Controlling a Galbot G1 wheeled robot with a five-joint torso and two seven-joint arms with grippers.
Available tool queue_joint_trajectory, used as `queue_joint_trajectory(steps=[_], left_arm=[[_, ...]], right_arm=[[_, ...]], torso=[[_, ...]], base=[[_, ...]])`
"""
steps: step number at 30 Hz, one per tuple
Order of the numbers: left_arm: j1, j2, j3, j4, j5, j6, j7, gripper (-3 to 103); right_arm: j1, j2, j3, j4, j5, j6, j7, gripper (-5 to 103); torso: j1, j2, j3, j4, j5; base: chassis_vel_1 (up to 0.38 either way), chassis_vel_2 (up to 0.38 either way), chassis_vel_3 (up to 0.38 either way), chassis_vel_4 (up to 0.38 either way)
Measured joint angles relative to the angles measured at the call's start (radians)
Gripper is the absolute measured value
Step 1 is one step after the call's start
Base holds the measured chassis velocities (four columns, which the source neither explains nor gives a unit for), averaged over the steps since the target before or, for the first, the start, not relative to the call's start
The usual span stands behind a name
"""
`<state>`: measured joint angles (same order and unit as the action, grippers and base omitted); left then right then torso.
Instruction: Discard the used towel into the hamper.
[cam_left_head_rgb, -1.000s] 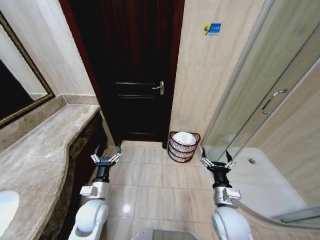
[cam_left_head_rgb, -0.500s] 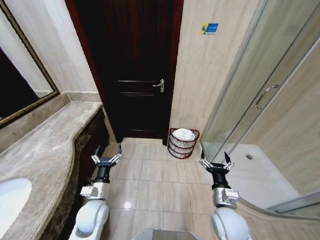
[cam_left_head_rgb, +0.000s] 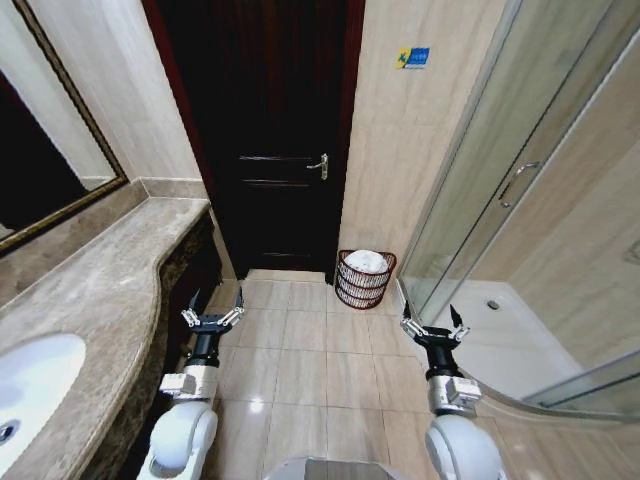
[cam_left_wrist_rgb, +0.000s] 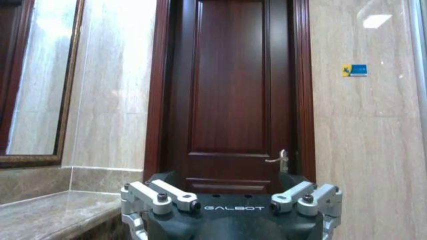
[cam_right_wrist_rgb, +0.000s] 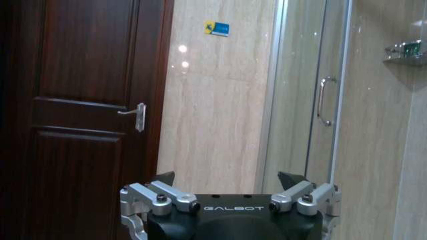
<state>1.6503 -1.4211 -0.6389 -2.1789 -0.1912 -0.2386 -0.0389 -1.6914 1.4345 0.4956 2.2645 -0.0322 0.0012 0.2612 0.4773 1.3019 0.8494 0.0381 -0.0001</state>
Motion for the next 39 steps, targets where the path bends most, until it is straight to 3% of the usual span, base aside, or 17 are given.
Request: queue_joint_trajectory(steps=[25,39], left_arm=[[0.009,-0.006,0.003,0.001,0.0,0.016,0.01,100],[0.002,-0.01,0.008,0.004,0.015,-0.01,-0.017,100]], right_arm=[[0.003,-0.003,-0.024,0.022,-0.009,-0.008,0.0,100],[0.003,0.008,-0.057,0.023,-0.025,-0.008,0.003,100]], torso=[[0.0,0.0,0.0,0.0,0.0002],[0.0,0.0,0.0,0.0,0.0001]], base=[[0.114,-0.109,-0.102,0.113],[0.123,-0.095,-0.095,0.116]])
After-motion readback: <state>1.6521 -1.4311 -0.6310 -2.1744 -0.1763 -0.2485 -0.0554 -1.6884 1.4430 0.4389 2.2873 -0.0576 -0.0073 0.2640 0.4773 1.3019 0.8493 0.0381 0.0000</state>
